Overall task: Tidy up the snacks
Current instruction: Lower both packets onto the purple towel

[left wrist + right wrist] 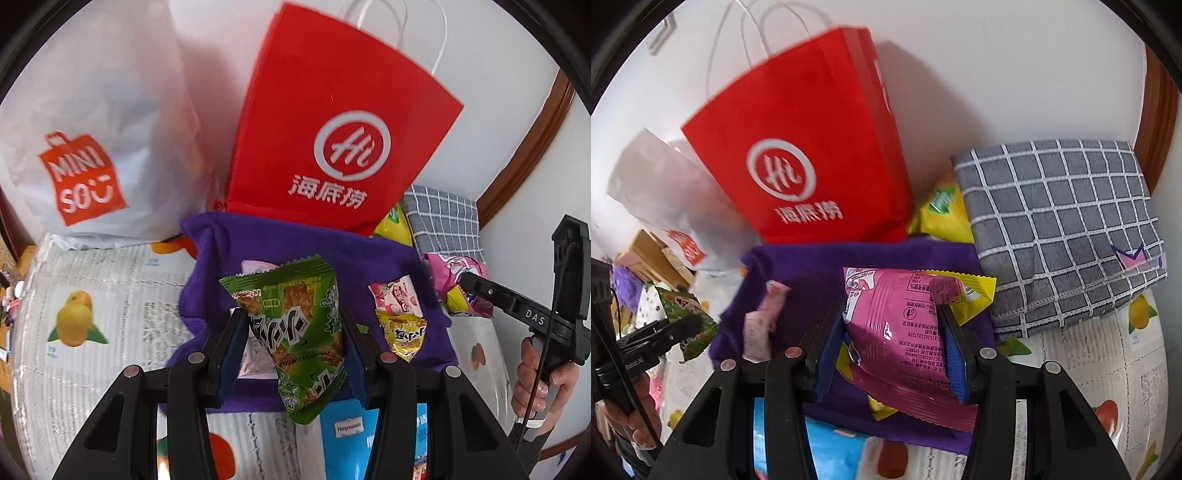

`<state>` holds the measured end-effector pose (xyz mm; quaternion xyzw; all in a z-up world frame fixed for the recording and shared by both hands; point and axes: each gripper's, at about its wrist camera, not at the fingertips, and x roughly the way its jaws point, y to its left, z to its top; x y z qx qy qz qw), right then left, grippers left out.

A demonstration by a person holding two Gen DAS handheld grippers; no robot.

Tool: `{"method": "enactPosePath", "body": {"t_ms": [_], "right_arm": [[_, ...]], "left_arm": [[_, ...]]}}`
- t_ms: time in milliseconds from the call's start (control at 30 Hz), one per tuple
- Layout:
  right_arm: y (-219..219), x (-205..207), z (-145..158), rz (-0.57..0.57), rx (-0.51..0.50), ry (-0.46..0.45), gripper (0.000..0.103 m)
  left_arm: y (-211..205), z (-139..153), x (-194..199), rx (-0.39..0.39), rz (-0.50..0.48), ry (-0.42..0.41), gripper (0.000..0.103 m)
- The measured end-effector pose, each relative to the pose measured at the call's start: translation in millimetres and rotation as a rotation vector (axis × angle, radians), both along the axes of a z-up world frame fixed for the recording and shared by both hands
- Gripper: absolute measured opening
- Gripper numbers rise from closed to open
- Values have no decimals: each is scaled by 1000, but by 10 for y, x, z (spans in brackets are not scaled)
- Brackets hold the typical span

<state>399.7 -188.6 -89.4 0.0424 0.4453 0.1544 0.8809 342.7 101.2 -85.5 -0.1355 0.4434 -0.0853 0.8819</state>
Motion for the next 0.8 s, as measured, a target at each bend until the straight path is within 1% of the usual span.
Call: {"method": "enactPosePath", "body": {"t_ms": [133, 233, 367, 633, 800], "right_arm": [[17, 66, -139, 14, -24, 44, 49], [22, 107, -207, 11, -41, 60, 49], [-1, 135, -276, 7, -36, 84, 49], [-51, 204, -404, -13, -17, 134, 49], [3, 226, -472, 6, -28, 149, 50]], "left_arm": [[-152, -160, 164, 8, -37, 42, 46], [-251, -261, 242, 22, -54, 62, 46], [-337, -364, 303, 30, -68, 84, 46], [-366, -491, 354, 41, -71, 118, 46], [-378, -525, 370, 40, -78, 129, 46]]}}
